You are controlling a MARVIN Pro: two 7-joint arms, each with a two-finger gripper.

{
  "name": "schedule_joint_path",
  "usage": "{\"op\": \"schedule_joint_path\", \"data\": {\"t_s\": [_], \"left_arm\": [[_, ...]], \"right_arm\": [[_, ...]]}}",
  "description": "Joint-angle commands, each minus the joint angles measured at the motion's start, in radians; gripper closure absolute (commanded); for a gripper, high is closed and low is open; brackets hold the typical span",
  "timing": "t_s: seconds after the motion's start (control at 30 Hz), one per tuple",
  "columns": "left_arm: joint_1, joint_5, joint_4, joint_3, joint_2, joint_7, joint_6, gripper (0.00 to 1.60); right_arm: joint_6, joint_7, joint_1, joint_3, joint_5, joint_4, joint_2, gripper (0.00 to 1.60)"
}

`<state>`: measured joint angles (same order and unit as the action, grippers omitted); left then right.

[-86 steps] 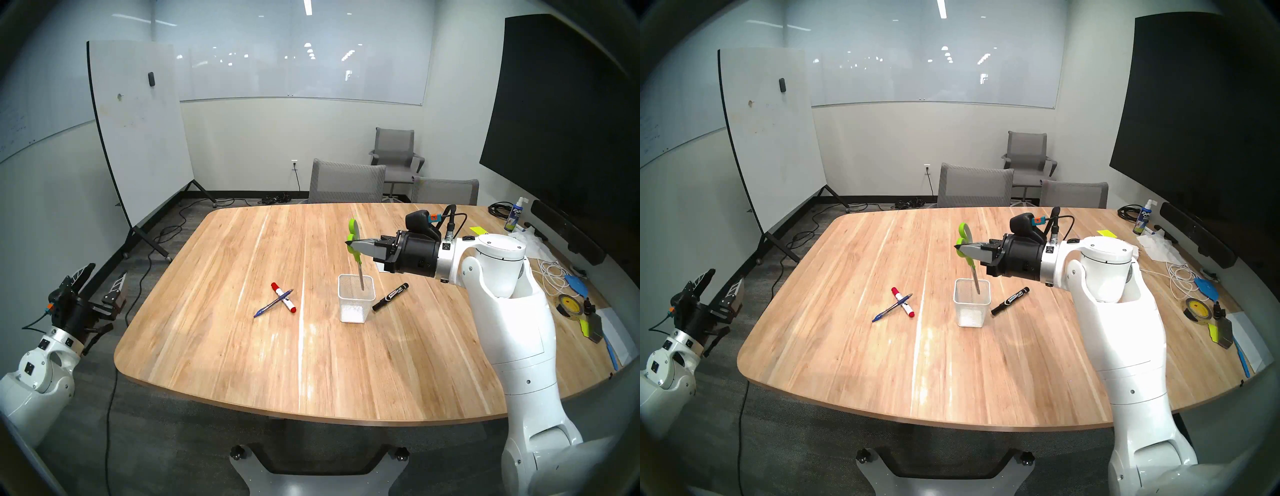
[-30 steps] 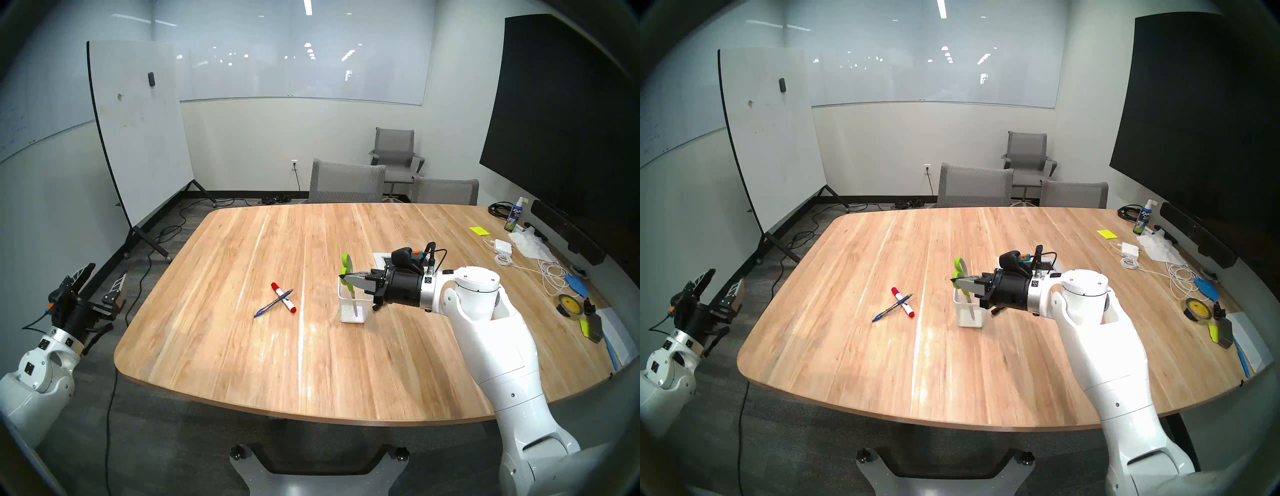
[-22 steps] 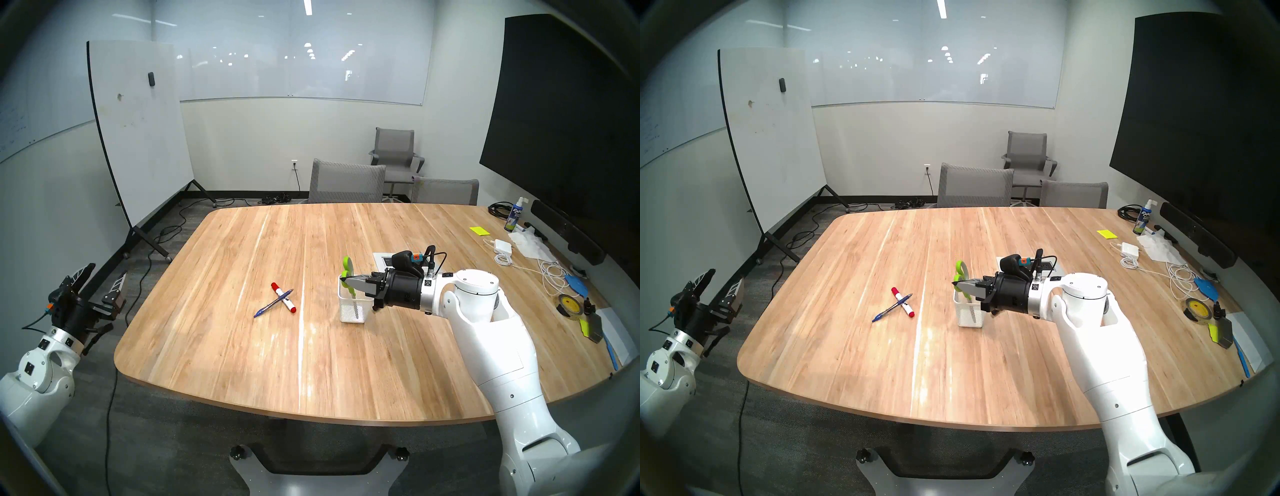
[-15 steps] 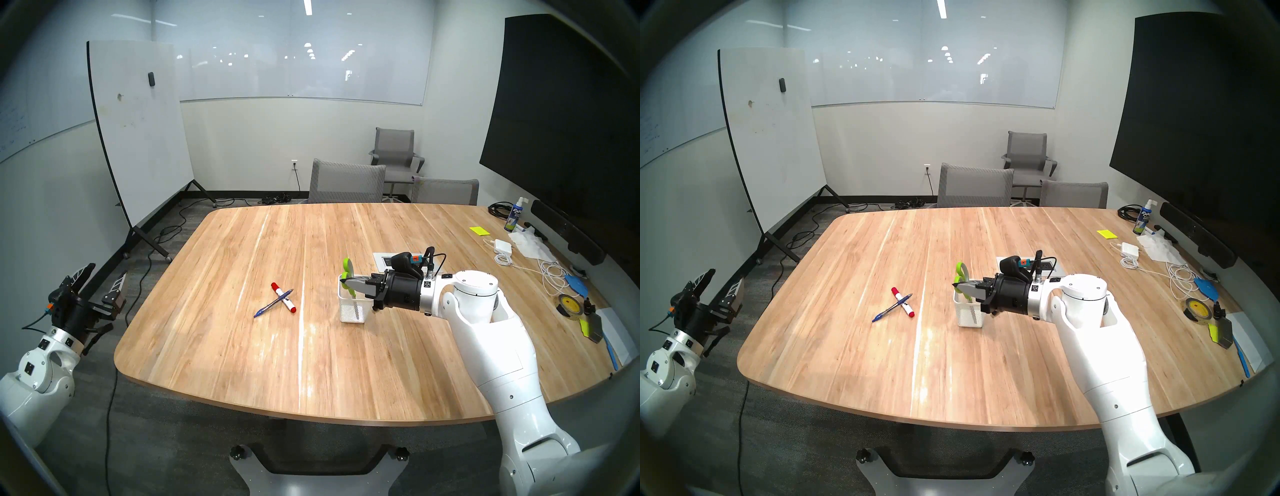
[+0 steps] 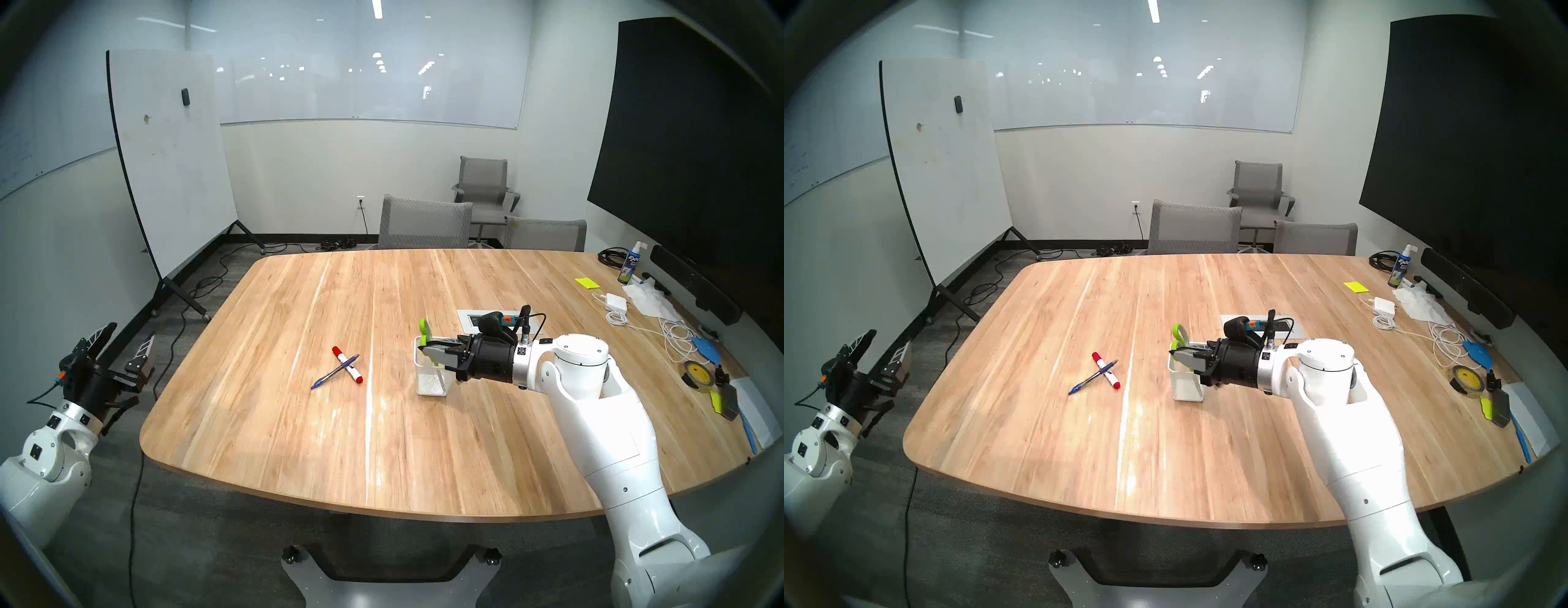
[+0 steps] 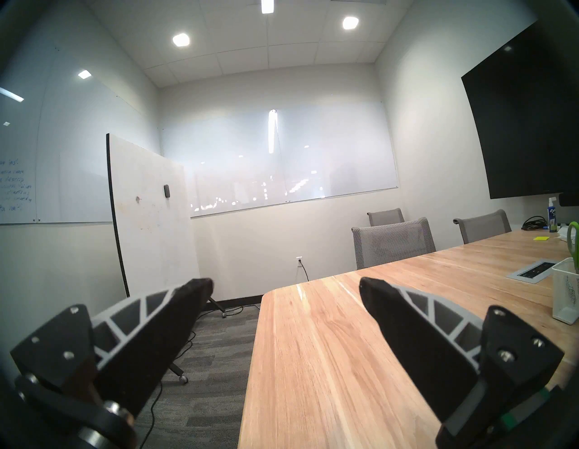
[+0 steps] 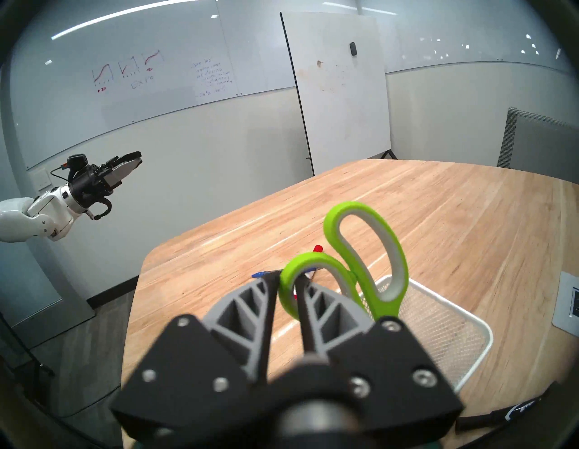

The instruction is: Place the pen, the marker, and the scissors into the pen holder

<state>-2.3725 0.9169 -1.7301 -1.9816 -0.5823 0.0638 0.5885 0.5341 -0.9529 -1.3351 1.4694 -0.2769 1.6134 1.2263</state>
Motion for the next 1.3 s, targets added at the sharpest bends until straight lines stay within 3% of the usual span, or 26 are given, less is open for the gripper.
{"op": "schedule_joint_path", "data": {"t_s": [0.0,0.47,0.93,1.27], "left_arm": [[-0.002,0.002,-0.006,-0.015,-0.001,0.000,0.002,0.00],[-0.001,0.001,-0.005,-0.015,-0.001,0.000,0.002,0.00],[0.000,0.001,-0.005,-0.014,-0.001,0.000,0.002,0.00],[0.000,0.001,-0.005,-0.014,-0.001,0.000,0.002,0.00]], "right_arm": [[0.002,-0.003,0.010,-0.003,-0.007,0.025,0.009,0.00],[0.016,-0.003,0.027,0.019,-0.015,0.046,0.001,0.00],[0.012,-0.020,0.045,0.124,-0.032,0.033,-0.029,0.00],[-0.050,-0.013,0.056,0.186,-0.005,-0.020,-0.066,0.00]]}}
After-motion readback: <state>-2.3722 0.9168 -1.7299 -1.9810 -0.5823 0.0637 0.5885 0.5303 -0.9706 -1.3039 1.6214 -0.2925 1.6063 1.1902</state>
